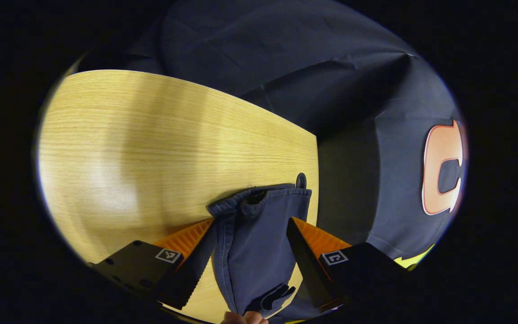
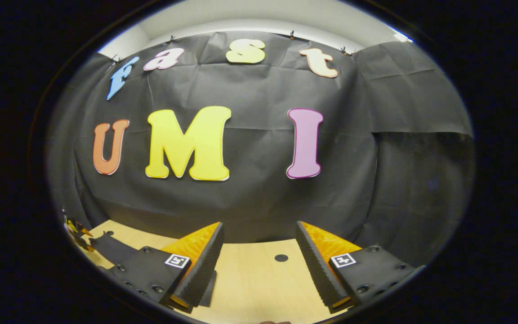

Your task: Grasp the waist and the cuffs of the jeans and fold them to make the two legs overlap; first hold the waist and fold one-third of the jeans toward the cuffs, then hold the cuffs and fold the remaining one-third in the same direction to finish folding.

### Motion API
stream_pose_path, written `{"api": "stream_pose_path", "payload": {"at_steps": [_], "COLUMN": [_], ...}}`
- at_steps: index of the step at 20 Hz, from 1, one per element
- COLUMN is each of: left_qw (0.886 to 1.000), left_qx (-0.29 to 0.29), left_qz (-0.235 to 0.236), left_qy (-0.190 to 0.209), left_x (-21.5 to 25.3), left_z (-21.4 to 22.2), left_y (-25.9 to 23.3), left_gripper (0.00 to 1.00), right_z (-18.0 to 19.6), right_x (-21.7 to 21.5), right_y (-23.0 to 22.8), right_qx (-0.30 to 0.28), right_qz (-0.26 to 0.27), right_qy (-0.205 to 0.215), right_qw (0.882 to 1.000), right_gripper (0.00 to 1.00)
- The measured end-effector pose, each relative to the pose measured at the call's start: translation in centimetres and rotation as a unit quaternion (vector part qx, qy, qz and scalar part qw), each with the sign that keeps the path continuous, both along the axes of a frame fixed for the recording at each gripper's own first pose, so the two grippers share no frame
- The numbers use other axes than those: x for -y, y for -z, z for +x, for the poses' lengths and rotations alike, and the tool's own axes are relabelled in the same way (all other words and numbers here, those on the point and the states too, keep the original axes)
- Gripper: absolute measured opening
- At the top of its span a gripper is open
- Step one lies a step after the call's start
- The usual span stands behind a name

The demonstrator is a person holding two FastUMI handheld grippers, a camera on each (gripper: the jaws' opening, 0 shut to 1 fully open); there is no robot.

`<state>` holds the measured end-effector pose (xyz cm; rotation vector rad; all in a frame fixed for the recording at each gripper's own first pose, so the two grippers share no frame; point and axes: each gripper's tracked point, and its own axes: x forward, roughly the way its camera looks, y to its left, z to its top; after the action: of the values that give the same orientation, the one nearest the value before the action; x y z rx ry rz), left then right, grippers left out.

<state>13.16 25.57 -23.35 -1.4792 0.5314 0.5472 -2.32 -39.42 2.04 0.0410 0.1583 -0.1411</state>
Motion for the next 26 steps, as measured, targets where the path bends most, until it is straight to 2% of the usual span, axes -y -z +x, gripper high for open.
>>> {"api": "stream_pose_path", "payload": {"at_steps": [2, 4, 5, 8, 9, 11, 13, 14, 17, 19, 22, 26], "left_qw": [1.0, 1.0, 0.999, 1.0, 1.0, 1.0, 0.999, 0.997, 0.987, 0.977, 0.954, 0.928], "left_qx": [-0.013, -0.013, -0.019, -0.011, -0.009, -0.01, -0.003, 0.002, 0.022, 0.046, 0.076, 0.131], "left_qz": [-0.008, -0.027, -0.026, -0.028, -0.022, 0.006, 0.035, 0.055, 0.127, 0.173, 0.241, 0.293], "left_qy": [0.004, 0.001, 0.007, 0.005, 0.007, 0.025, 0.041, 0.049, 0.091, 0.116, 0.159, 0.191], "left_x": [0.5, 0.6, 0.7, 0.7, 0.7, 0.8, 0.6, 0.6, 0.9, 1.3, 2.7, 6.4], "left_z": [0.2, 0.6, 0.5, 0.3, 0.4, 0.4, 0.2, 0.3, 0.3, 0.9, 2.5, 3.4], "left_y": [0.9, 1.1, 1.5, 1.6, 1.6, 1.9, 1.6, 1.2, -1.0, -3.6, -7.3, -12.8], "left_gripper": [0.95, 0.7, 0.63, 0.19, 0.13, 0.07, 0.04, 0.04, 0.04, 0.04, 0.04, 0.04], "right_z": [0.0, -0.2, -0.3, -0.4, -0.4, -0.4, -0.5, -0.5, -0.5, -0.4, -0.5, -1.2], "right_x": [0.2, 0.4, 0.7, 1.3, 1.5, 1.8, 1.7, 1.6, 1.0, 0.9, 0.6, 0.6], "right_y": [0.1, 0.1, 0.1, 0.2, 0.2, 0.2, 0.2, 0.1, 0.1, -0.2, -0.6, -0.8], "right_qx": [-0.002, -0.002, -0.003, -0.005, -0.005, -0.006, -0.007, -0.008, -0.011, -0.009, -0.008, -0.008], "right_qz": [0.001, -0.004, -0.007, -0.004, -0.002, -0.002, -0.002, -0.002, -0.009, -0.014, -0.014, -0.024], "right_qy": [0.002, 0.003, 0.006, 0.013, 0.015, 0.017, 0.017, 0.015, 0.007, 0.003, 0.0, -0.002], "right_qw": [1.0, 1.0, 1.0, 1.0, 1.0, 1.0, 1.0, 1.0, 1.0, 1.0, 1.0, 1.0], "right_gripper": [0.96, 0.96, 0.96, 0.98, 0.98, 0.96, 0.99, 0.98, 0.96, 0.96, 0.96, 0.99]}}
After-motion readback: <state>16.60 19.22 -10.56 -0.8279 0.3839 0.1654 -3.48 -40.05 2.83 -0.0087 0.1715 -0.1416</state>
